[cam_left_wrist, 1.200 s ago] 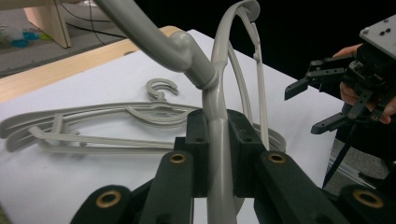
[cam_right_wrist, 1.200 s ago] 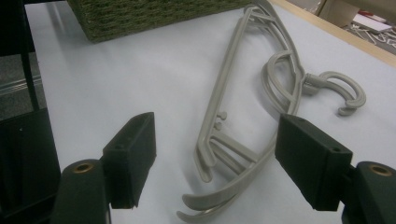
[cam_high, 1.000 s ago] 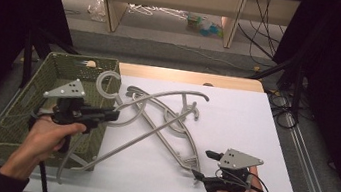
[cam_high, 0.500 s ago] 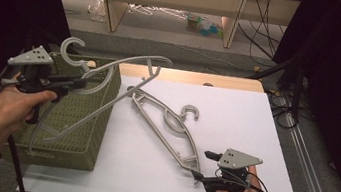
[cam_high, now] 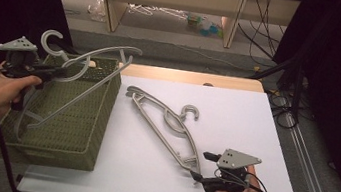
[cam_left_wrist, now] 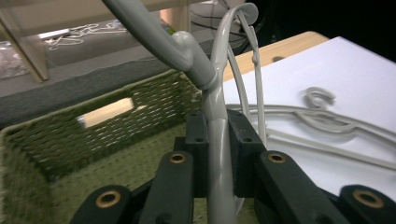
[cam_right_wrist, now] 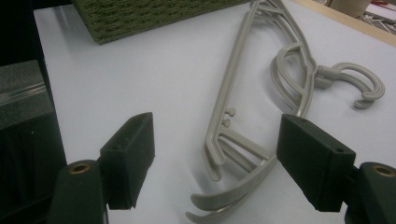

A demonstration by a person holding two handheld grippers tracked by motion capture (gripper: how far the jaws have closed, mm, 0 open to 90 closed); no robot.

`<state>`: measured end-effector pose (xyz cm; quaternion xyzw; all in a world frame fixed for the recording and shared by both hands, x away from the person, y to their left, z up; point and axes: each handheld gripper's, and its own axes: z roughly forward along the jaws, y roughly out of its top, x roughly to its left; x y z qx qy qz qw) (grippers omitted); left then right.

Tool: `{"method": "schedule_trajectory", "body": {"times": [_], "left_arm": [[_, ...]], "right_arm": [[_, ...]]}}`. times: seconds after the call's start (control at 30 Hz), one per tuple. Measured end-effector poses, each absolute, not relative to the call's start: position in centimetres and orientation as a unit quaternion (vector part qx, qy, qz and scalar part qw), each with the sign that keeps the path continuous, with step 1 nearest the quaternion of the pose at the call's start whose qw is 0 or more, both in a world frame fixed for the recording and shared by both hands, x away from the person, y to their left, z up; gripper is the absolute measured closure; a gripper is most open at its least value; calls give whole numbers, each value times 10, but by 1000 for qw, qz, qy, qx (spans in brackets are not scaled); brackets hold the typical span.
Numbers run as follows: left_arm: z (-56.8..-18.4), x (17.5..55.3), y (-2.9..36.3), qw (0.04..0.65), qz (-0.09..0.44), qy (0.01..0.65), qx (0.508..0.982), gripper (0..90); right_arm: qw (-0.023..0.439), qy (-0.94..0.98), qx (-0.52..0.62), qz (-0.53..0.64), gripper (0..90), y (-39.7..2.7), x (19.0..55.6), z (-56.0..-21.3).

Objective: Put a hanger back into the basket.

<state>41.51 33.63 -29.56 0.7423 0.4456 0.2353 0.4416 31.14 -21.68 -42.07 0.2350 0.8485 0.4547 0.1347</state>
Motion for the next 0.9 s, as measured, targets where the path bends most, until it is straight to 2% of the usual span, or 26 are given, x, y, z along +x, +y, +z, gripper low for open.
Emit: {"method": "schedule_trajectory", "body": {"times": [0.47, 0.9], "left_arm": [[-319, 424, 374, 416, 254, 468, 738, 799], [-342, 426, 390, 407, 249, 481, 736, 798]], "right_arm": [[129, 851, 234, 451, 288, -216, 312, -422], [129, 852, 233, 450, 289, -215, 312, -423]]}}
